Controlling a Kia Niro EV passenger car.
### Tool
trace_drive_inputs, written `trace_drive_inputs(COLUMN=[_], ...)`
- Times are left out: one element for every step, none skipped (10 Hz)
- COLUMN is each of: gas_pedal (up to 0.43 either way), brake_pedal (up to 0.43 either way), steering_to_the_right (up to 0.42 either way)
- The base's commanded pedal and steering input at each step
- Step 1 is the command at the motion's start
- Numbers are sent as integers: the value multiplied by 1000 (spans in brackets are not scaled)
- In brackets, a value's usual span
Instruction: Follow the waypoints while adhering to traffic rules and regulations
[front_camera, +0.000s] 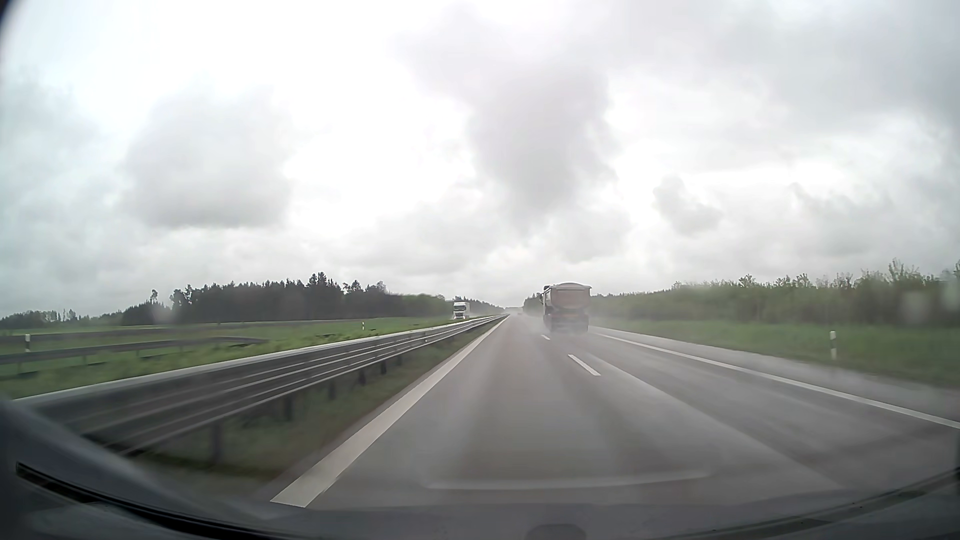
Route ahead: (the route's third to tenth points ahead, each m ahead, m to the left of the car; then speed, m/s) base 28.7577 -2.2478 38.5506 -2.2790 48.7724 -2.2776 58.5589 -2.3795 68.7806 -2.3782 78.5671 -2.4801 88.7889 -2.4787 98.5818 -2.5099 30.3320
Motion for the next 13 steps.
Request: trace_drive_inputs(gas_pedal=[287,287,287,287,287,287,287,287,287,287,287,287,287], brake_pedal=[0,0,0,0,0,0,0,0,0,0,0,0,0], steering_to_the_right=[0,0,0,0,0,0,0,0,0,0,0,0,0])
